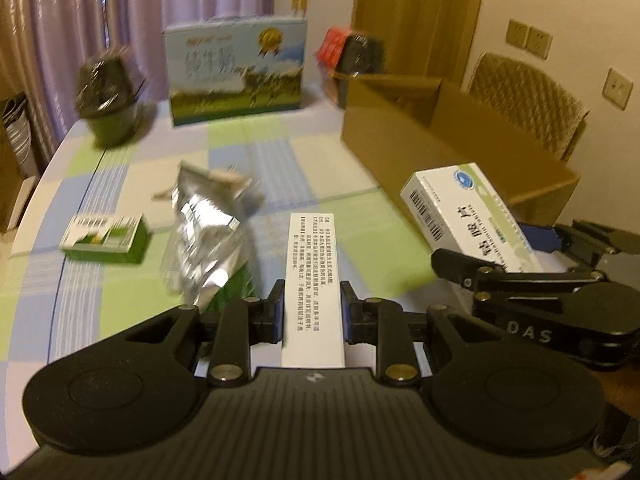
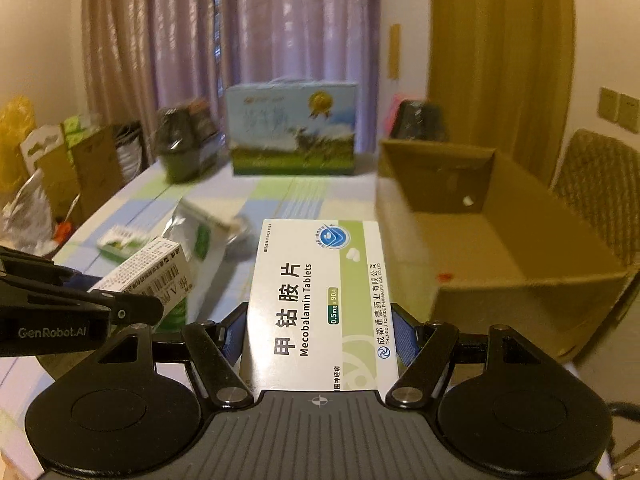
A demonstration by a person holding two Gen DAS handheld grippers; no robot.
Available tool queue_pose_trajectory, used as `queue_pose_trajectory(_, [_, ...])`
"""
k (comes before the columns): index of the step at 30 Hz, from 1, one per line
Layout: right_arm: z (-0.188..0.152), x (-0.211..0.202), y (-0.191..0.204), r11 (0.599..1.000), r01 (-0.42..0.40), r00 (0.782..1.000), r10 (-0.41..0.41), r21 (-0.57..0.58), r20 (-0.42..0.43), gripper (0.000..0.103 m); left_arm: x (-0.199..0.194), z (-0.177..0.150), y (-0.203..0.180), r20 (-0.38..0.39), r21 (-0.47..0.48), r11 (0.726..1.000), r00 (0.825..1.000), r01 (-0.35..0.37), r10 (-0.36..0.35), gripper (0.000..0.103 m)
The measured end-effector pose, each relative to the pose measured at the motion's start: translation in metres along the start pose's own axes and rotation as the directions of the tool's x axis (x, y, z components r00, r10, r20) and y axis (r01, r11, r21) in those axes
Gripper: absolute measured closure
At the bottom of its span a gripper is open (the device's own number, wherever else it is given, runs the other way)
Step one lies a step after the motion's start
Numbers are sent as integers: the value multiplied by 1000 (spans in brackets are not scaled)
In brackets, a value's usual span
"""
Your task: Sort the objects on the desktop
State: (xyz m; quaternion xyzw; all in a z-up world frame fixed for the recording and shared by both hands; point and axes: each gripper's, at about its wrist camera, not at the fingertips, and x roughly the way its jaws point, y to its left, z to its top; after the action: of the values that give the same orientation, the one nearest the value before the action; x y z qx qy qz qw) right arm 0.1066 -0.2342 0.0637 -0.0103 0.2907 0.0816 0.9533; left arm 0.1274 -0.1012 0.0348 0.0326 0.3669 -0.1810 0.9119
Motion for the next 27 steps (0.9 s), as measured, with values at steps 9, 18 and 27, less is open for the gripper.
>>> queue_pose_trajectory(9, [45,-13,-52,996,80,995,-82,38,56,35,11,45,-50,54,30,997,995,76,-78,82])
queue_pose_trajectory(18, [84,-25,-117,990,118,989,-125,83,81,35,38,89,-102,76,71,985,984,155,-161,82])
queue_pose_trajectory(27, [85,-8,-178,979,179,982,-184,103,42,35,88,115,-147,55,94,972,974,215,-221,82])
